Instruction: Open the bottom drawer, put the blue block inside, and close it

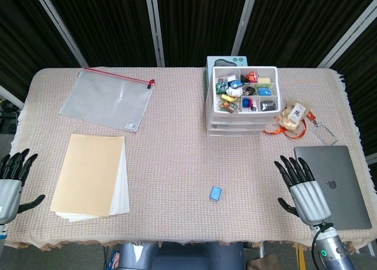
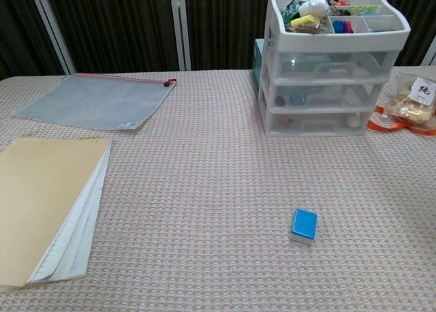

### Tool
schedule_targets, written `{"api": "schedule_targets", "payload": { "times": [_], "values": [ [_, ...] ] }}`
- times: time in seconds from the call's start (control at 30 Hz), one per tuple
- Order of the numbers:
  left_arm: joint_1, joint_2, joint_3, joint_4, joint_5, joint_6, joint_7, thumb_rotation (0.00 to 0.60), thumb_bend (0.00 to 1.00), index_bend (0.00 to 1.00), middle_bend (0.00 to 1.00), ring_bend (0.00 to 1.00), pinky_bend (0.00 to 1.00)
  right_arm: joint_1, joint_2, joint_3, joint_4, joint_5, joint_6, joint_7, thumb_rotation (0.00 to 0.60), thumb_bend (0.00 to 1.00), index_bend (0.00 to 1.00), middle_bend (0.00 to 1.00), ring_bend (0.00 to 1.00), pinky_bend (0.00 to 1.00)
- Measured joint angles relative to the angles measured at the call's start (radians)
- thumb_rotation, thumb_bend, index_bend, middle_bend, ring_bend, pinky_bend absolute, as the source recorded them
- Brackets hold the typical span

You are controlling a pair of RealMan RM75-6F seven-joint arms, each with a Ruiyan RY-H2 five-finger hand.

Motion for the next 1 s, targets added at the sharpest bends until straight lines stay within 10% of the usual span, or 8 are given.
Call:
{"api": "schedule_targets", "payload": {
  "times": [0.53, 0.73, 1.0],
  "values": [
    [-0.002, 0.0, -0.003, 0.008, 0.001, 0.001, -0.019, 0.6, 0.17, 0.08, 0.0, 0.0, 0.0, 0.009, 0.002, 0.003, -0.034, 0.027, -0.032, -0.003, 0.6, 0.13, 0.07, 0.02, 0.02, 0.01],
    [-0.001, 0.004, -0.001, 0.006, 0.005, 0.002, -0.028, 0.6, 0.17, 0.08, 0.0, 0.0, 0.0, 0.021, 0.011, 0.022, -0.097, 0.074, -0.059, -0.003, 0.6, 0.13, 0.16, 0.43, 0.46, 0.49],
    [-0.005, 0.004, -0.003, 0.003, 0.006, -0.001, -0.043, 0.6, 0.17, 0.08, 0.0, 0.0, 0.0, 0.069, 0.008, 0.085, -0.24, 0.248, -0.151, 0.016, 0.6, 0.33, 0.13, 0.76, 0.79, 0.72]
  ]
}}
